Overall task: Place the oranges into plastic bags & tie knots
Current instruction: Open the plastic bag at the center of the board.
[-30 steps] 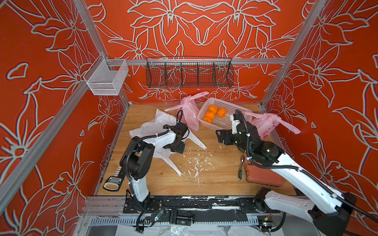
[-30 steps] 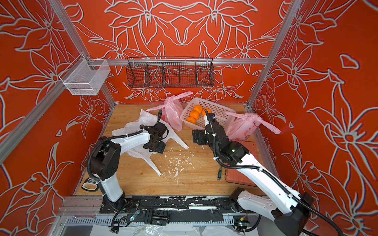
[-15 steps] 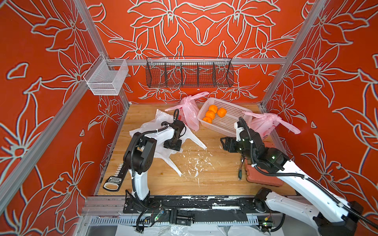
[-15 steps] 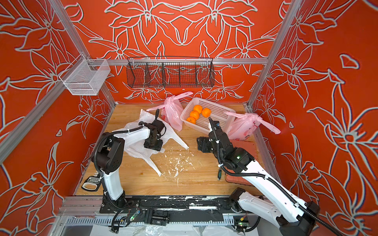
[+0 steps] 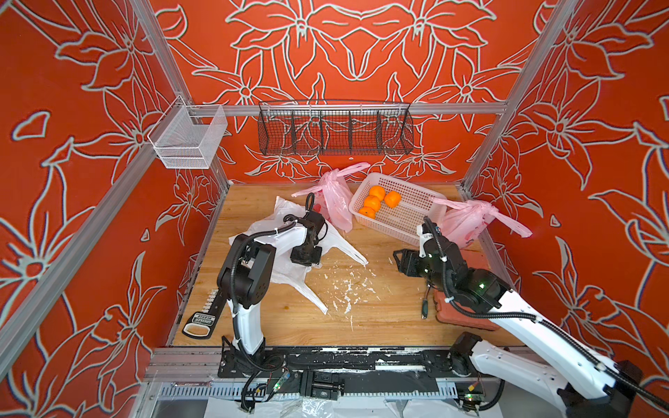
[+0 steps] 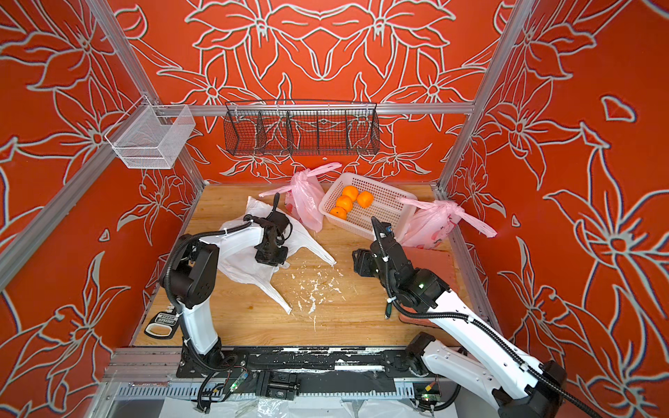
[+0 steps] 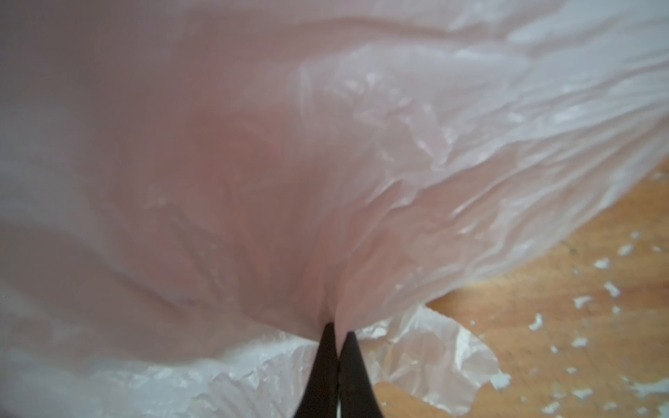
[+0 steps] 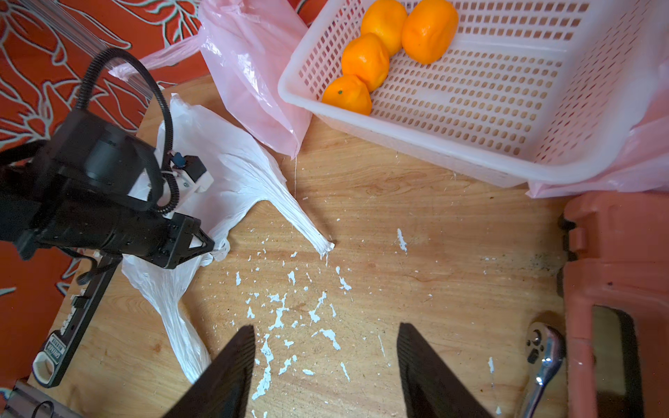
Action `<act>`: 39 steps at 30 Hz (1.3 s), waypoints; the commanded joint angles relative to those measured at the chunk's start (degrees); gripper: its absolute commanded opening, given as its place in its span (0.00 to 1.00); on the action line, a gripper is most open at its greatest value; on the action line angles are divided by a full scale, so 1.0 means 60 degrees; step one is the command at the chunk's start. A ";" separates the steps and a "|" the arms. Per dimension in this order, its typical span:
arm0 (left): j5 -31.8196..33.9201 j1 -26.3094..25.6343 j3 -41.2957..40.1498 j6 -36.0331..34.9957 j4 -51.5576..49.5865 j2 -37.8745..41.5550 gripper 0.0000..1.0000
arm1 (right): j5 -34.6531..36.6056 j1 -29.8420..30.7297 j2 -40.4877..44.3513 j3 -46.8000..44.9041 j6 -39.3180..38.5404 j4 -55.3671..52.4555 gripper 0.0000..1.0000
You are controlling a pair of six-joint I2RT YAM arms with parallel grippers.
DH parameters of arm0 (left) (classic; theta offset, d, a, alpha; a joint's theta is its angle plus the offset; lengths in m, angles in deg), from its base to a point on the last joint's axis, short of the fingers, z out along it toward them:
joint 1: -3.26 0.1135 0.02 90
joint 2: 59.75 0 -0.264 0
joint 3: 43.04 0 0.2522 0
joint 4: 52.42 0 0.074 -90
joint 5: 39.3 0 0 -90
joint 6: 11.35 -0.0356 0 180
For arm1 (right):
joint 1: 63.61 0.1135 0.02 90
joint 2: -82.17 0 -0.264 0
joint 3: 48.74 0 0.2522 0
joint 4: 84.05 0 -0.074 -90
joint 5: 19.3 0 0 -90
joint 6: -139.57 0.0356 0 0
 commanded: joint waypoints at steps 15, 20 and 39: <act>-0.4766 -0.0177 -0.1350 0.2176 0.0644 0.5218 0.00 | -0.1384 0.1499 -0.1845 -0.2581 0.3495 0.5770 0.79; -0.4969 -0.0207 -0.1066 0.3133 0.0716 0.5751 0.00 | 0.0518 0.1894 -0.1201 -0.2724 0.3412 0.4994 0.82; -0.3641 -0.1013 0.2067 0.6511 0.0964 0.5457 0.00 | 0.5825 -0.0858 0.2934 0.0445 -0.1462 -0.1276 0.85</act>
